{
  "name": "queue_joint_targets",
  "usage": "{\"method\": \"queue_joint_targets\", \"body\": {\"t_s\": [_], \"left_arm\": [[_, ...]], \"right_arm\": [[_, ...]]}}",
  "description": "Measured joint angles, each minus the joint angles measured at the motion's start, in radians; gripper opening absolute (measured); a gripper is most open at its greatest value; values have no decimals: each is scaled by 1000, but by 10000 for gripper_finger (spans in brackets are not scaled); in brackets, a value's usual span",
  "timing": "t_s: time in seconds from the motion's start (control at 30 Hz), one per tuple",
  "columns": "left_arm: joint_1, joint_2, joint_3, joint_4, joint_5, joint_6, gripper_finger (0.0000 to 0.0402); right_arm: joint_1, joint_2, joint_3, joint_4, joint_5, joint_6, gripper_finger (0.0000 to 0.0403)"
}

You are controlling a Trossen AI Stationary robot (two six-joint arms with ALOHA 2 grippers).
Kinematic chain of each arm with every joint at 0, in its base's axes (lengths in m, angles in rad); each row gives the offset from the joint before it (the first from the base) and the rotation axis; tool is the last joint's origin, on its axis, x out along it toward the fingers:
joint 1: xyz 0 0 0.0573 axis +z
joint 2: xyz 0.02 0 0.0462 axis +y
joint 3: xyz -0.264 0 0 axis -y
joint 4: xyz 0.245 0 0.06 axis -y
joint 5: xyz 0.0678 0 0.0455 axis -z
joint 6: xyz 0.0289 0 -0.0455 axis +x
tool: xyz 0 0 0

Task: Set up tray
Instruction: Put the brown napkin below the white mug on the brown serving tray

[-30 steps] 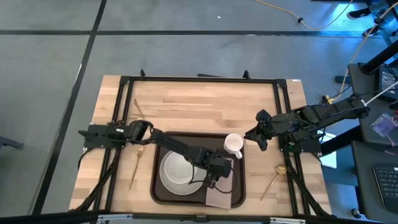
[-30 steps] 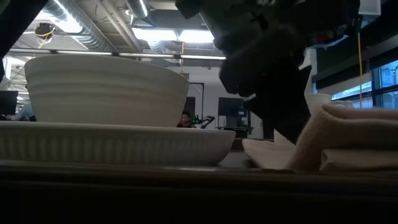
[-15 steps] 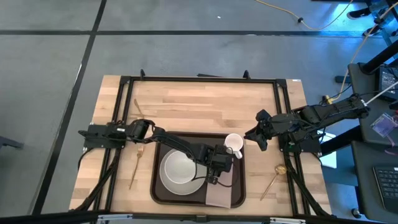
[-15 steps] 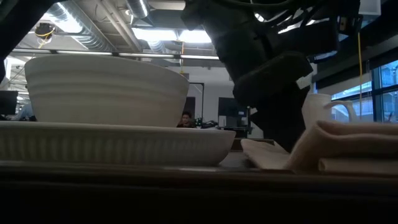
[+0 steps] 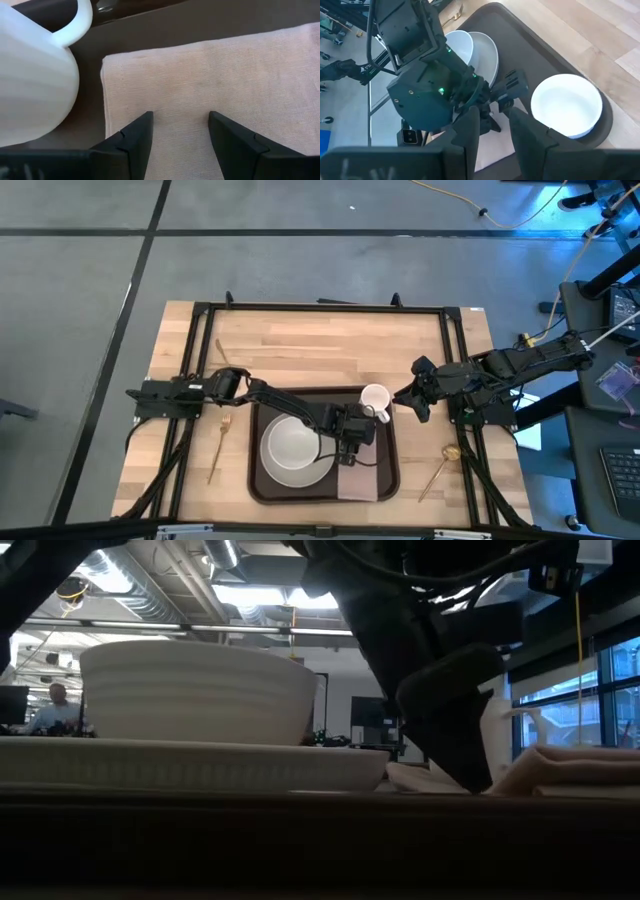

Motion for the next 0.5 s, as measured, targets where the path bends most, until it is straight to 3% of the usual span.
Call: {"method": "queue_joint_targets", "body": {"t_s": [0.37,0.5], "left_arm": [[22,1,0,-18,-72,-34,184],[26,1,0,-20,-73,-30,184]], "right_arm": [[1,0,0,0,-7,38,110],[46,37,2,-3,-93,97,110]]}}
